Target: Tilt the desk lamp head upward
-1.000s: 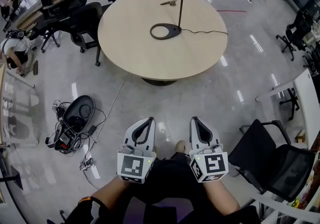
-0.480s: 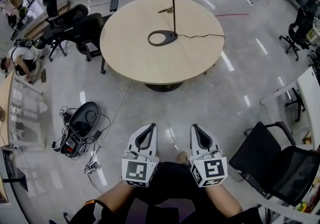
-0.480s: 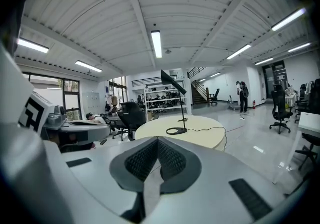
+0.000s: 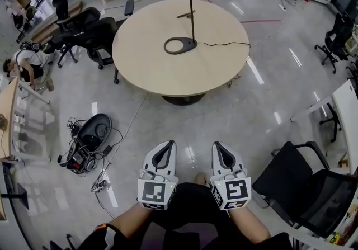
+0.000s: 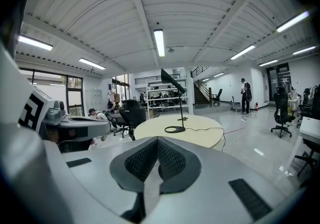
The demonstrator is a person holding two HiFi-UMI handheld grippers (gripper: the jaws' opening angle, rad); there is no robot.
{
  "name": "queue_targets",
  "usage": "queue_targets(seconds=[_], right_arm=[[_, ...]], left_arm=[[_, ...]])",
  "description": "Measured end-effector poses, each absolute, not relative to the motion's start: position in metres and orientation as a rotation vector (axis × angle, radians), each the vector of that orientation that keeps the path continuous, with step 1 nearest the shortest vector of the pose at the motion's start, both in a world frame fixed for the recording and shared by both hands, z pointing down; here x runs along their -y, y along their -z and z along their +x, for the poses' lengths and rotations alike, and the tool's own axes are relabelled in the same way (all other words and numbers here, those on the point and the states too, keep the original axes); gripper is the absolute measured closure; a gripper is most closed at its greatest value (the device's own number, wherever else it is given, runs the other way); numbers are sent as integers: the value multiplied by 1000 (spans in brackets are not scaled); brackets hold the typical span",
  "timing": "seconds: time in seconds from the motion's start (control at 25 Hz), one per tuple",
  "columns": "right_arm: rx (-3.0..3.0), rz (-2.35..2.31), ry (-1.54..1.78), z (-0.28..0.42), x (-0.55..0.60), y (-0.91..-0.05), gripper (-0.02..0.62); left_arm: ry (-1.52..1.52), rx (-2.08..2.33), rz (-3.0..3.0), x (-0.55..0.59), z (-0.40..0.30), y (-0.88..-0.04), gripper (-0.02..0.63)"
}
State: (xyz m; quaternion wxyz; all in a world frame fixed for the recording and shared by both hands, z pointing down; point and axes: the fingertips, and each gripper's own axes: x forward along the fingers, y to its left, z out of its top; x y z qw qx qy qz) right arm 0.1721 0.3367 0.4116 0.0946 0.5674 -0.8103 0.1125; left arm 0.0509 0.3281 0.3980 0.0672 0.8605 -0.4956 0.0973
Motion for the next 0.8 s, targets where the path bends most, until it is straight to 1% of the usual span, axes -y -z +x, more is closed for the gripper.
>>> queue_targets(seconds=[0.8], right_arm=[[2414, 1665, -334, 160, -342, -408, 581]], left_arm=[[-291, 1498, 2604, -333, 42, -393, 560]])
